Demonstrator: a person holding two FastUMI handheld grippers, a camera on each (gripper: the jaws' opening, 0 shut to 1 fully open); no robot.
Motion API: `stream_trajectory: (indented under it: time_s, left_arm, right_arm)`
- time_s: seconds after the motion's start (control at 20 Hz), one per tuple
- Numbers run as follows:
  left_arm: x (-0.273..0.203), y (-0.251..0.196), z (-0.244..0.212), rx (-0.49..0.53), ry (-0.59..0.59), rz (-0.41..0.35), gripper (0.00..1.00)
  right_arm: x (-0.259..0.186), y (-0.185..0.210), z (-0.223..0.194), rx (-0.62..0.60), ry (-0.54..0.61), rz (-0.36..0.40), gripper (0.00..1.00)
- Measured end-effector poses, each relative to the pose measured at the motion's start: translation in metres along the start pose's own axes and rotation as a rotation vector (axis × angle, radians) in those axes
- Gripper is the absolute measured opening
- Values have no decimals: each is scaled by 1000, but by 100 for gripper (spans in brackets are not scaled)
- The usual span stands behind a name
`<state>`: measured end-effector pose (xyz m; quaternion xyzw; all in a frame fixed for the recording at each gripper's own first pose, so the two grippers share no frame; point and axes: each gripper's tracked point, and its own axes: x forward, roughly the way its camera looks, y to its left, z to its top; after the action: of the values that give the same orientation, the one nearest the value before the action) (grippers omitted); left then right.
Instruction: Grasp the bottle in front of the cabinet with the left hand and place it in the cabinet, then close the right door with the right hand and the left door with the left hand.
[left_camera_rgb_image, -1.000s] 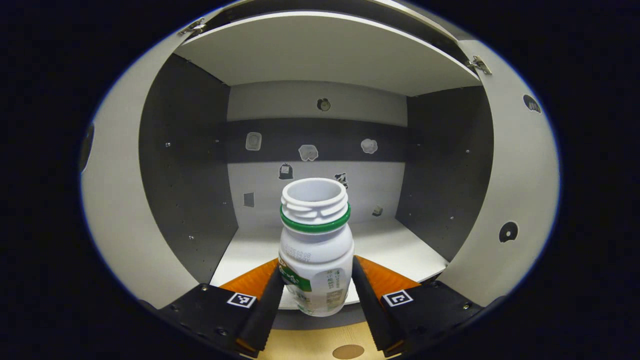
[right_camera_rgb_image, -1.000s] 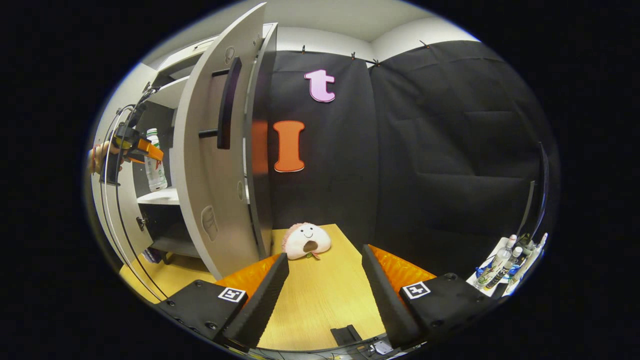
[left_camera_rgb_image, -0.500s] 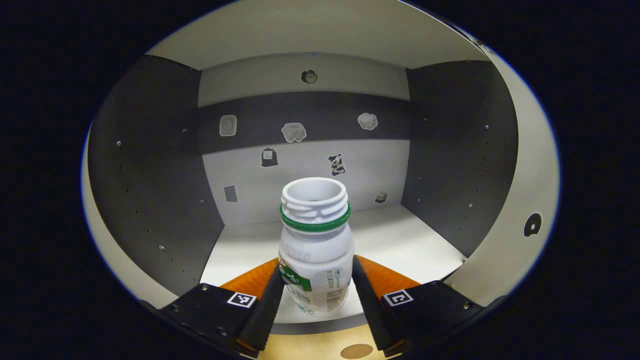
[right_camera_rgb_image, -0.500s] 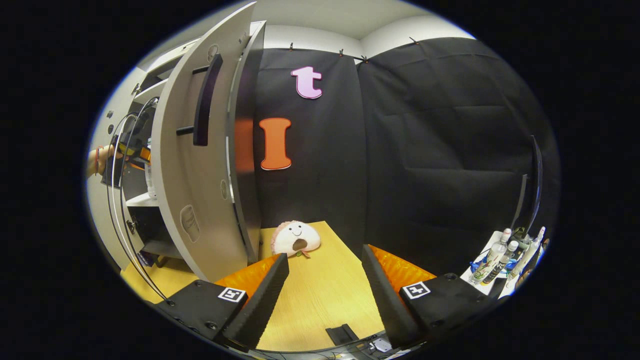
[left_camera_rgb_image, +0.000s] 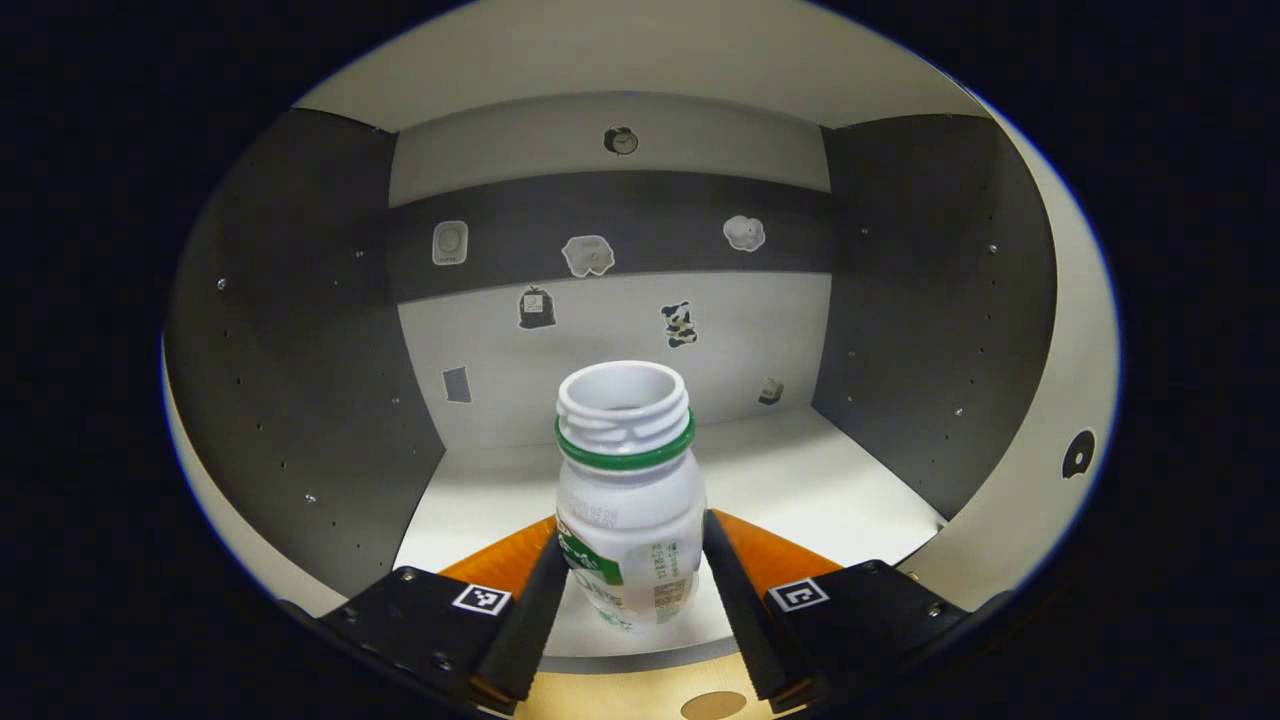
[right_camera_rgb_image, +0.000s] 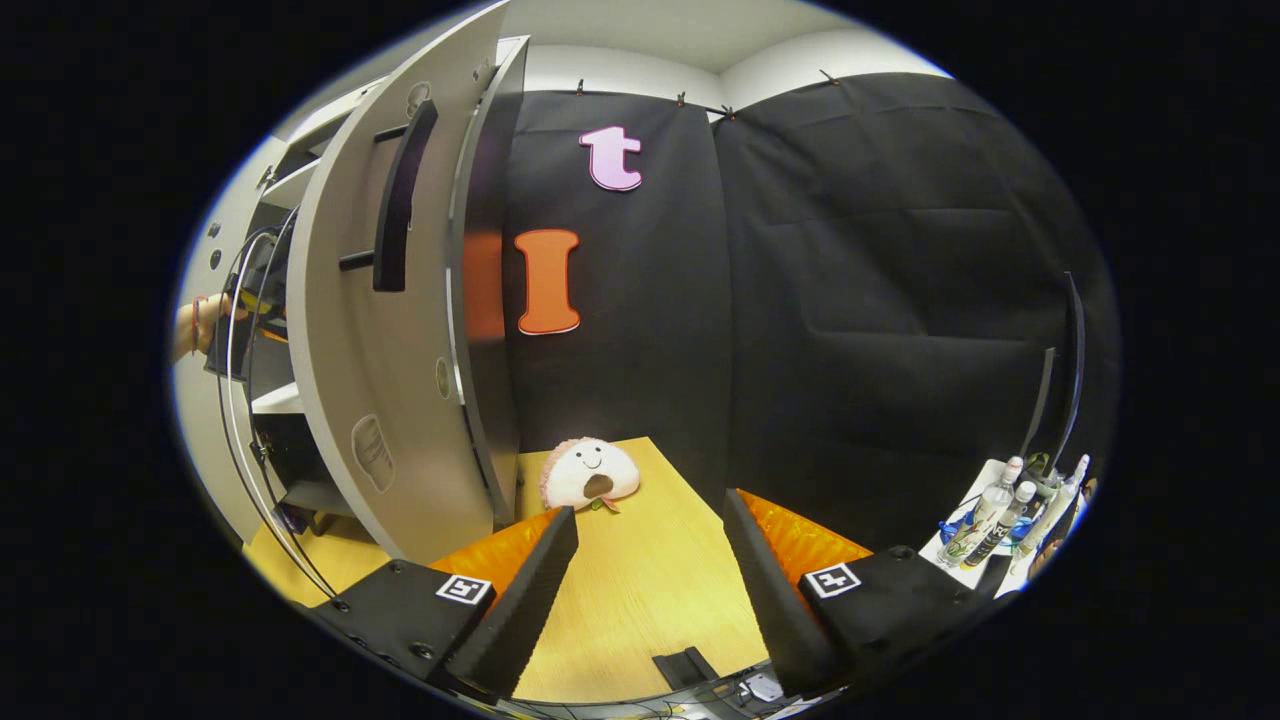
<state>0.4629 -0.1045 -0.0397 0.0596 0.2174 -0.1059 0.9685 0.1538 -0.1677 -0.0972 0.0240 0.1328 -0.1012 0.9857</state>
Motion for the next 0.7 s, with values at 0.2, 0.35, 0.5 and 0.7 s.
stream_trajectory:
  time_s: [0.2,0.35,0.5,0.7]
  left_arm:
    - [-5,1,3,6,-9,8,91]
    - [-15,5,8,1,-29,30,95]
    - [-31,6,13,0,-54,32,96]
    - [-58,8,24,-21,-122,45,96]
  right_arm:
    - [-1,5,7,-1,3,8,98]
    - [-2,9,14,-6,-2,11,98]
    - [-6,12,18,-14,-8,18,98]
    - [-6,14,21,-26,-25,25,98]
